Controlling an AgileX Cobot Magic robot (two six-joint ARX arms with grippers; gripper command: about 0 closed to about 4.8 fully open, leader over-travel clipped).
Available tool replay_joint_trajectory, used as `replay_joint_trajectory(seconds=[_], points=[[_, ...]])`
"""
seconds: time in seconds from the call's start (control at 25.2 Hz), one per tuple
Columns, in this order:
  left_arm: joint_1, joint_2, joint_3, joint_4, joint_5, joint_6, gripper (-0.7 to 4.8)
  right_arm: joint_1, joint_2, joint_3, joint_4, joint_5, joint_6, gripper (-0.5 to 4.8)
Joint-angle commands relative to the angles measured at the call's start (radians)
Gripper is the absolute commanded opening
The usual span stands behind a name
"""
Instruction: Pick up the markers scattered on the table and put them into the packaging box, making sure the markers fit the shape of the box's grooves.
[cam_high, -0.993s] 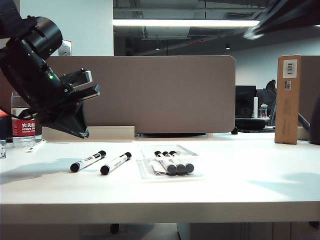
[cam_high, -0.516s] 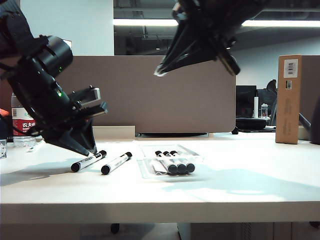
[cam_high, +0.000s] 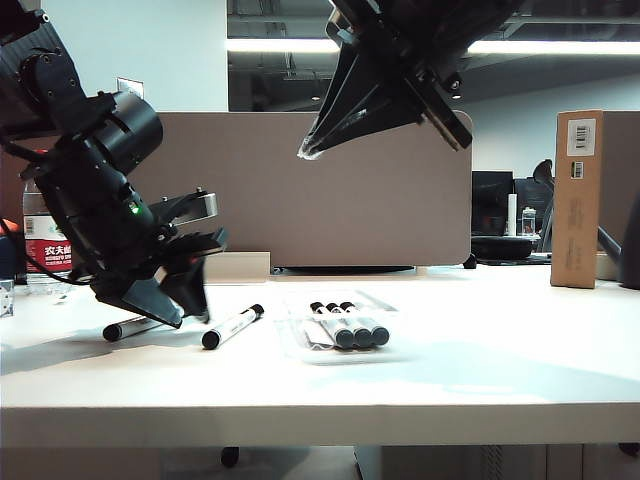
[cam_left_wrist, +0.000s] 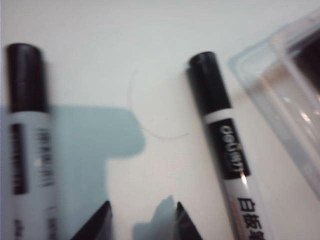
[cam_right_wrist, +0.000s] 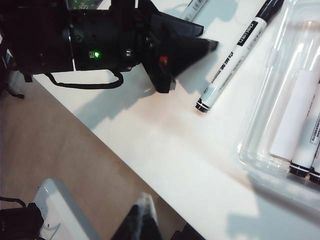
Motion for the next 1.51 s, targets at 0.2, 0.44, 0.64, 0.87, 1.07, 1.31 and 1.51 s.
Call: replay_joint_trajectory(seconds=[0.2,0.44,0.64,0.87,1.07,1.31,1.51], points=[[0.004,0.005,0.017,-0.039,0.0,-0.011,1.89,-0.002,-0.006,0.006,0.017,0.001,-0.009,-0.06],[0.004,0.005,0.148,-0.127,0.006,-0.018,1.89,-0.004,-0.006,0.006,0.018,0.001,-0.009,-0.06],[0.004,0.005,0.21,-0.215,-0.022,-0.005,1.89,-0.011,-0.006,0.006,0.02,0.002,-0.009,-0.06],[0.004,0.005,0.21,-0.272,-0.116,-0.006,4.44,-0.012,-0.006,0.006,0.029,0.001,-0.009,-0.06],[0.004,0.012,0.208,-0.282,-0.117,-0.006,4.25,-0.012,-0.006,0.006,0.051,0.0,-0.009,-0.06],[0.004,0.045,0.208,-0.282,-0.158,0.007,4.22,-0.013,-0.006,0.006,0.05,-0.002,-0.009,-0.06],[0.004,0.072,0.208,-0.303,-0.158,0.019,3.92,-0.013,-0.006,0.006,0.047,-0.002,-0.009,-0.06]])
